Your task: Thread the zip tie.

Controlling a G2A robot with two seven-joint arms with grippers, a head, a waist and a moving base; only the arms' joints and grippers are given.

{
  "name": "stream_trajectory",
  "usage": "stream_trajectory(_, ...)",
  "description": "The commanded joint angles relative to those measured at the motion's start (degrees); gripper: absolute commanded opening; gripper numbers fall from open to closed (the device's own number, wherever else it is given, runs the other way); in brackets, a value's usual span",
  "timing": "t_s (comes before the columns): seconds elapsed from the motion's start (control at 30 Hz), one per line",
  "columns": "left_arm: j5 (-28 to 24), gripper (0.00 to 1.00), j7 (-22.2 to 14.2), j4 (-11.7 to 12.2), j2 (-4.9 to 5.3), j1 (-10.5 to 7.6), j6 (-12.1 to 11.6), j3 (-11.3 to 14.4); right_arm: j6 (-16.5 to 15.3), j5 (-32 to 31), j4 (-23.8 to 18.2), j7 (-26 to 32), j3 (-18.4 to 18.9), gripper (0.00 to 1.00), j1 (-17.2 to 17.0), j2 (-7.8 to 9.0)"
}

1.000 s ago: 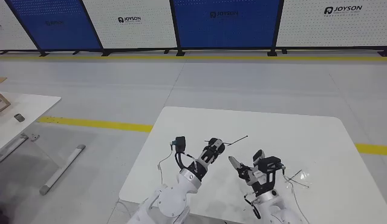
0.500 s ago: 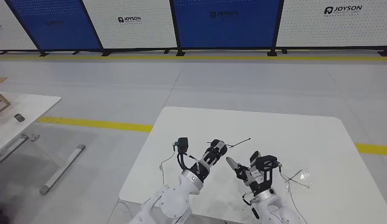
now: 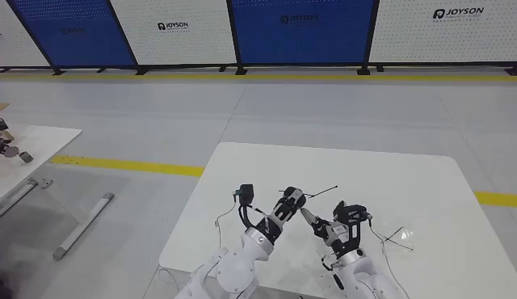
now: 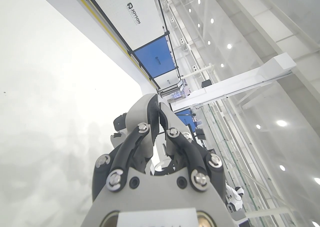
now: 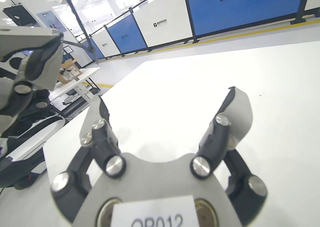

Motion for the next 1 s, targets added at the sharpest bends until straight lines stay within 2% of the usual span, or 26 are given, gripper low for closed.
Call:
stream_trajectory(0.0,0.1,0.00,0.1,-0.1,-0.02,0.05,0.0,0.0,-0.1,0.2,0.3,-0.1,-0.2,0.71,0.3,-0.05)
stream_trajectory(0.03,0.1,0.00,0.1,-0.1,-0.03,0.07,0.0,0.0,0.0,0.3,0.5,-0.2,-0.2,0.55,0.4,-0.08)
stream_trajectory(0.07,0.2,0.00,0.1,-0.1,-0.03,0.14,-0.1,0.1,-0.1,0.4,0.6,-0.2,-0.4,0.45,0.5,-0.11)
stream_trajectory(0.17,0.6,0.00,0.0,0.0,-0.04,0.32,-0.1,0.2,-0.8,1.3,0.9,-0.2,-0.5,0.38,0.7,-0.17)
stream_trajectory(0.33,1.4,0.00,0.1,-0.1,-0.10,0.46,-0.1,0.8,-4.0,3.7,1.4,1.8,-0.4,0.42,1.4,-0.07)
stream_trajectory(0.43,1.9,0.00,0.4,0.0,-0.18,0.34,0.2,1.2,-5.4,4.6,1.3,2.3,-0.1,0.40,1.6,0.02)
stream_trajectory(0.83,3.3,0.00,1.4,1.5,-0.55,-0.59,1.2,2.5,-6.9,3.7,0.4,0.2,0.2,0.40,0.9,0.35)
stream_trajectory(0.97,3.7,0.00,1.2,1.8,-0.61,-0.58,1.3,2.8,-7.3,4.0,0.3,-0.4,0.3,0.36,0.7,0.42)
